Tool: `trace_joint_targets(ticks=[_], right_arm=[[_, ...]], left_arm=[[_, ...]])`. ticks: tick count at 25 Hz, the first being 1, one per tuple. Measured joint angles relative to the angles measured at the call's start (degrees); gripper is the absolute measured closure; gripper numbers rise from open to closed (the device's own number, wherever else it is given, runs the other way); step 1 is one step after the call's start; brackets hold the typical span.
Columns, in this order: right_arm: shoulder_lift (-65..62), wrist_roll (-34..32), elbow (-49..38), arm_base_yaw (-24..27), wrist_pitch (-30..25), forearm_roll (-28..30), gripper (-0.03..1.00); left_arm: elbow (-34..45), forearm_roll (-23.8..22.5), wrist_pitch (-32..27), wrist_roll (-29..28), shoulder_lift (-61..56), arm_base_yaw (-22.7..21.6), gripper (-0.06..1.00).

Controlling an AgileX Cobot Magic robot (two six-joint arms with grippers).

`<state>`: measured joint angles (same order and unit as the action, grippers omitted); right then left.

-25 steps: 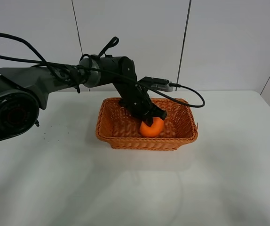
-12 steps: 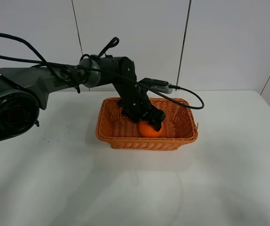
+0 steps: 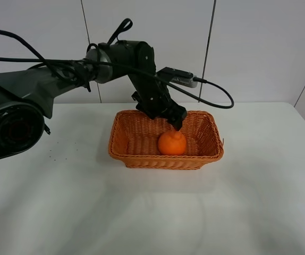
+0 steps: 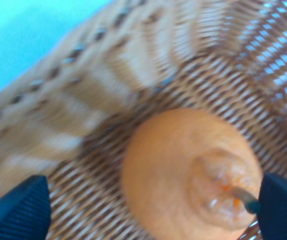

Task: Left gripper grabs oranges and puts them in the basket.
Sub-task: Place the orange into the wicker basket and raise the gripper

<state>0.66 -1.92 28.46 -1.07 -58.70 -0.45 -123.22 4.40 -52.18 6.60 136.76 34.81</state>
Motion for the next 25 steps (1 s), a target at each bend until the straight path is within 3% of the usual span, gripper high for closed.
trace_joint_targets(ticks=[3,11,25], right_arm=[[0.0,0.0,0.0,0.0,0.0,0.0,0.27],[0.0,0.0,0.0,0.0,0.0,0.0,0.27],[0.0,0.0,0.0,0.0,0.0,0.0,0.27]], left_arm=[[-2.9,-2.7,-3.0,-2.5,0.0,-0.2,0.01],[-6.9,-4.0,-5.4,-3.6,-0.3,-3.5,0.01],[-6.9,-5.8,-7.6,-3.7,-5.1,-17.9,0.01]])
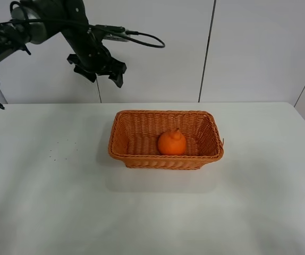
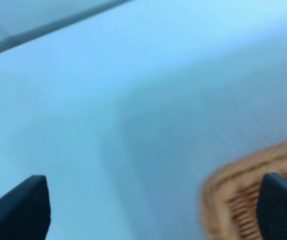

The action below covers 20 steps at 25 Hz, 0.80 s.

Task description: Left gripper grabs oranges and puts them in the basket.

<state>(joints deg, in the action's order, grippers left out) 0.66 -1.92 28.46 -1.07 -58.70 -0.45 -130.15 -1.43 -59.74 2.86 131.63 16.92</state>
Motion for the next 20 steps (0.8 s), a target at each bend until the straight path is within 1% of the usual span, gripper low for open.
trace_joint_targets(ticks=[2,6,8,12,14,20], right_arm=[[0.0,0.0,0.0,0.0,0.0,0.0,0.27],[0.0,0.0,0.0,0.0,0.0,0.0,0.27],[0.0,0.0,0.0,0.0,0.0,0.0,0.27],[0.0,0.0,0.0,0.0,0.0,0.0,0.27],[0.0,0.0,0.0,0.0,0.0,0.0,0.27],[0.0,0.0,0.0,0.0,0.0,0.0,0.27]], left_arm=[[0.0,-0.8,-0.9,0.0,-0.4,-2.1,0.01],[0.0,-5.5,-3.7,0.0,-0.6,-5.5,0.01],[0.0,-6.5,-4.8,-0.4,-0.7,-7.1,0.01],[0.0,-6.6,-5.8,-2.9,-1.3,-9.6,0.01],[0.0,-6.3,-6.4,-2.9,-1.8,-10.3,0.01],[1.9,-5.5,-7.2,-3.2,-4.8,-10.8,0.01]])
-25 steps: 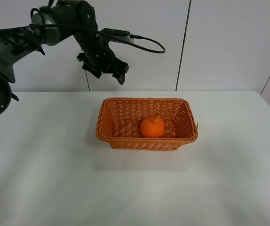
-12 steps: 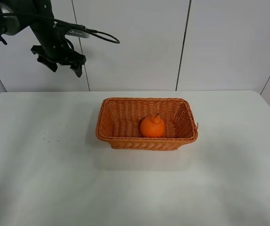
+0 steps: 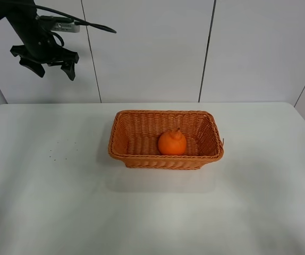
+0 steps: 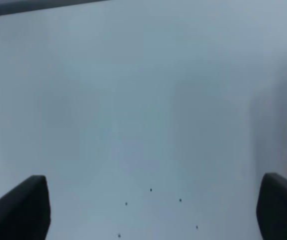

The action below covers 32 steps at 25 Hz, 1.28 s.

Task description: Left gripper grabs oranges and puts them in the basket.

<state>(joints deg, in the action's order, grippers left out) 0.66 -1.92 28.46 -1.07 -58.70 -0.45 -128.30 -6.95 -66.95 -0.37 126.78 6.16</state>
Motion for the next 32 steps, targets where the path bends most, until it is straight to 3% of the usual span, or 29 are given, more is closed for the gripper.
trace_joint_targets(ticks=[10,20,32], right_arm=[[0.0,0.0,0.0,0.0,0.0,0.0,0.27],[0.0,0.0,0.0,0.0,0.0,0.0,0.27],[0.0,0.0,0.0,0.0,0.0,0.0,0.27]], left_arm=[[16.6,-2.3,1.9,1.1,-14.1,0.0,0.01],[41.1,-4.9,16.0,1.1,-39.4,0.0,0.01],[69.7,-7.7,27.0,-1.4,-71.7,0.0,0.01]])
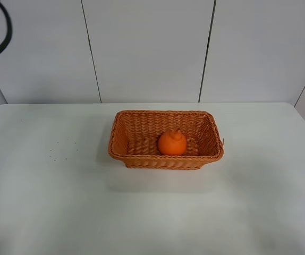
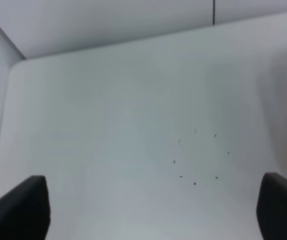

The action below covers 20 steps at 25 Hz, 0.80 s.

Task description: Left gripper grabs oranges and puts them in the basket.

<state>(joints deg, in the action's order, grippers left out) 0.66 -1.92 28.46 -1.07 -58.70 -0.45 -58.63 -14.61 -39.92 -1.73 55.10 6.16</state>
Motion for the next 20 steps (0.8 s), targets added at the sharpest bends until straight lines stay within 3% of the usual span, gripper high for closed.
trace_joint_targets(ticks=[10,20], right_arm=[[0.0,0.0,0.0,0.0,0.0,0.0,0.27],[0.0,0.0,0.0,0.0,0.0,0.0,0.27]], left_arm=[[12.6,0.0,0.6,-3.1,-24.7,0.0,0.01],[14.2,0.0,-14.3,-4.4,-36.5,0.0,0.01]])
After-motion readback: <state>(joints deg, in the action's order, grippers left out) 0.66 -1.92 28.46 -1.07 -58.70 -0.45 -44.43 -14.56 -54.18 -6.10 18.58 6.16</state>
